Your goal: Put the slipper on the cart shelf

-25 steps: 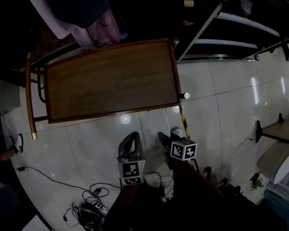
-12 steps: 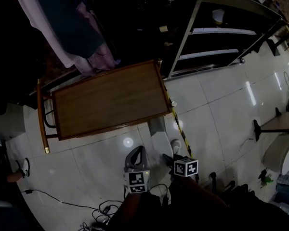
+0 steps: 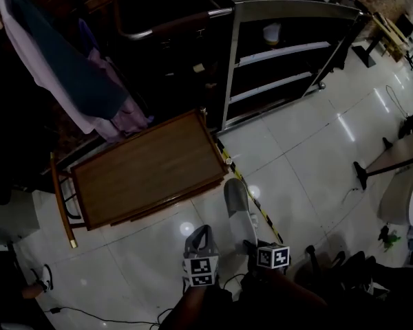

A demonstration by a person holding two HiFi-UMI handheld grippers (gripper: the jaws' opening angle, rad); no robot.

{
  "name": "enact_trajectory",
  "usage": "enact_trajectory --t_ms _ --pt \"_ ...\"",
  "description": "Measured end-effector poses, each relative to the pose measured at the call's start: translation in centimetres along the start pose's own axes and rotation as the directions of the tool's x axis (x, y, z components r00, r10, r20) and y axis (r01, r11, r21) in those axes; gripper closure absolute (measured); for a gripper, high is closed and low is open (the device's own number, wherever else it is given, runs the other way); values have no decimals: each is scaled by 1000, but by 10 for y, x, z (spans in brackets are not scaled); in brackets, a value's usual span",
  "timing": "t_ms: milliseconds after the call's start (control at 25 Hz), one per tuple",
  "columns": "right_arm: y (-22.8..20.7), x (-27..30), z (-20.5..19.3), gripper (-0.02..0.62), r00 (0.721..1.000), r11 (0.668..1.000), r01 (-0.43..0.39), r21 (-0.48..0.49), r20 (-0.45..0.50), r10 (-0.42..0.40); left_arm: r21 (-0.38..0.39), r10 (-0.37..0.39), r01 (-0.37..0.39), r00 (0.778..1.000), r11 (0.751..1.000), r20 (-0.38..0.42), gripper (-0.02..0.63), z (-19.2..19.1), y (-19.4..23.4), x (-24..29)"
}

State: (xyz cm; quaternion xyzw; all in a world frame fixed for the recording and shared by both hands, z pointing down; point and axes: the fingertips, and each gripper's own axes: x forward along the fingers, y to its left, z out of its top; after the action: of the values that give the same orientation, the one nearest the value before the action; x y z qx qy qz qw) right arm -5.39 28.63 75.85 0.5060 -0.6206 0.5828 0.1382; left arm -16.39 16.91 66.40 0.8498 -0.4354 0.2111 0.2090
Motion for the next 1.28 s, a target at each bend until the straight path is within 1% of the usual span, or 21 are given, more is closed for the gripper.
enact_trajectory --t_ms 80,160,240,360,440,560,640,680,720,760,840,880,960,1000,1160,1200,1280 --pt "-12 -9 9 528 997 999 54 2 55 -54 27 -46 45 999 999 1 590 5 -14 5" --pt "-12 -20 32 529 987 996 90 -20 136 -86 64 -100 100 995 993 3 591 13 -30 7" --pt "-3 -34 61 529 969 992 114 -61 225 -97 85 -149 148 989 985 11 591 24 -47 7" --pt "24 -59 112 529 929 984 128 -123 361 -76 62 -195 193 980 979 36 591 52 -65 3" --pt "45 -74 148 529 894 981 118 -152 446 -39 10 -183 183 981 983 66 591 81 -67 2" --pt "78 -98 197 529 839 974 88 -209 542 40 -73 -120 130 985 989 124 591 129 -56 1" --pt "105 -117 227 529 797 958 71 -280 593 114 -112 -82 101 982 988 168 591 160 -43 -3" --pt "121 -127 242 528 770 945 65 -320 619 156 -121 -69 95 977 988 204 591 177 -37 -7" --pt "136 -138 257 528 738 930 64 -361 644 199 -116 -60 92 967 989 249 591 197 -32 -12" --pt "151 -150 272 528 704 915 67 -399 668 240 -99 -51 85 952 991 302 591 219 -28 -19" --pt "178 -174 298 528 640 885 78 -458 704 308 -43 -21 42 914 998 405 591 261 -20 -36" --pt "189 -185 308 528 614 873 88 -480 716 332 -14 -6 13 896 1000 445 591 279 -18 -44" --pt "205 -204 322 528 577 848 111 -518 729 369 23 17 -33 865 999 501 591 307 -17 -57" --pt "211 -213 327 528 562 836 121 -535 731 386 27 24 -44 855 999 518 591 318 -18 -62" --pt "240 -249 350 528 496 785 155 -599 734 463 12 49 -68 824 998 564 591 360 -24 -74" --pt "247 -257 358 528 482 777 155 -610 733 480 12 54 -74 819 997 571 591 370 -25 -74" --pt "252 -266 374 528 455 781 120 -613 733 505 11 62 -84 812 996 580 591 383 -28 -71"
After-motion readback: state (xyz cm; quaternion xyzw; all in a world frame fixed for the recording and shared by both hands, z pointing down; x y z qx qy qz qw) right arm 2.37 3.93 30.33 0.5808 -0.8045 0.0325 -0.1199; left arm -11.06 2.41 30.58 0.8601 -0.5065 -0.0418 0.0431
